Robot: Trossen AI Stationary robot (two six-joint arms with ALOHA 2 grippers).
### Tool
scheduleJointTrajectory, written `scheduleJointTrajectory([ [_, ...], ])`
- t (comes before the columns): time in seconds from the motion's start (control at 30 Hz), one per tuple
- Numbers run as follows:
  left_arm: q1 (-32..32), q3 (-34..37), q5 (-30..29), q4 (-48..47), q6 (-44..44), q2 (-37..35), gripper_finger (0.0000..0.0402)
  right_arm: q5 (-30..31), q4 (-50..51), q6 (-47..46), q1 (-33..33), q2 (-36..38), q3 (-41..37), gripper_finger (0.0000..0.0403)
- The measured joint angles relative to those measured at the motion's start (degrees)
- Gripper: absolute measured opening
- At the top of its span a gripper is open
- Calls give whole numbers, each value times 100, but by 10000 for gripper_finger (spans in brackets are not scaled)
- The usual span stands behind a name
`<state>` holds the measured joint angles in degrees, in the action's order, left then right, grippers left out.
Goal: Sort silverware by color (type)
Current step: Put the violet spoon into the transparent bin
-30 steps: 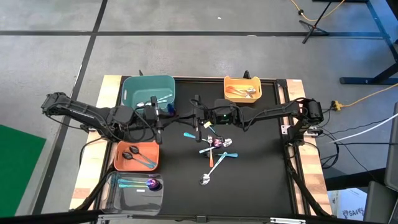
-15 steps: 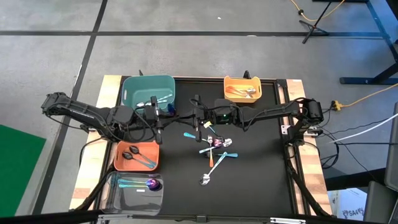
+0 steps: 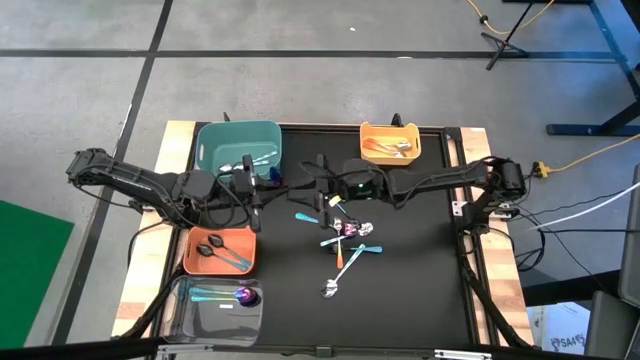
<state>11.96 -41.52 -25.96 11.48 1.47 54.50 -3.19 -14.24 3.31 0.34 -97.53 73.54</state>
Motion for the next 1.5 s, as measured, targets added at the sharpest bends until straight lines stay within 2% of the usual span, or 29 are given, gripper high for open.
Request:
scheduleJointTrajectory([
  [0.27, 5, 0, 8, -34, -132, -2, 16, 11, 2687, 4, 0, 997, 0, 138],
  [0.37, 5, 0, 95, -48, -337, -2, 16, 286, 3683, 8, 0, 1332, 2, 138],
  [0.5, 5, 0, 633, -137, -1146, -2, 16, 909, 4764, 7, -2, 1605, 2, 138],
  [0.6, 17, -138, 1115, -743, -2182, -2, 16, 1156, 5200, 0, -4, 1683, 2, 138],
  [0.8, 342, -1037, 1920, -3115, -3880, -2, 16, 1159, 5382, 0, -2, 1680, 2, 138],
  [0.97, 904, -1682, 2222, -4703, -5127, 65, 16, 1158, 5384, 0, -2, 1680, 2, 138],
  [1.33, 2561, -1788, 3082, -5338, -7703, 676, 16, 1158, 5400, 4, -2, 1678, 0, 138],
  [1.5, 3115, -1788, 3532, -5446, -8379, 1136, 16, 1157, 5440, 4, -2, 1678, 0, 138],
])
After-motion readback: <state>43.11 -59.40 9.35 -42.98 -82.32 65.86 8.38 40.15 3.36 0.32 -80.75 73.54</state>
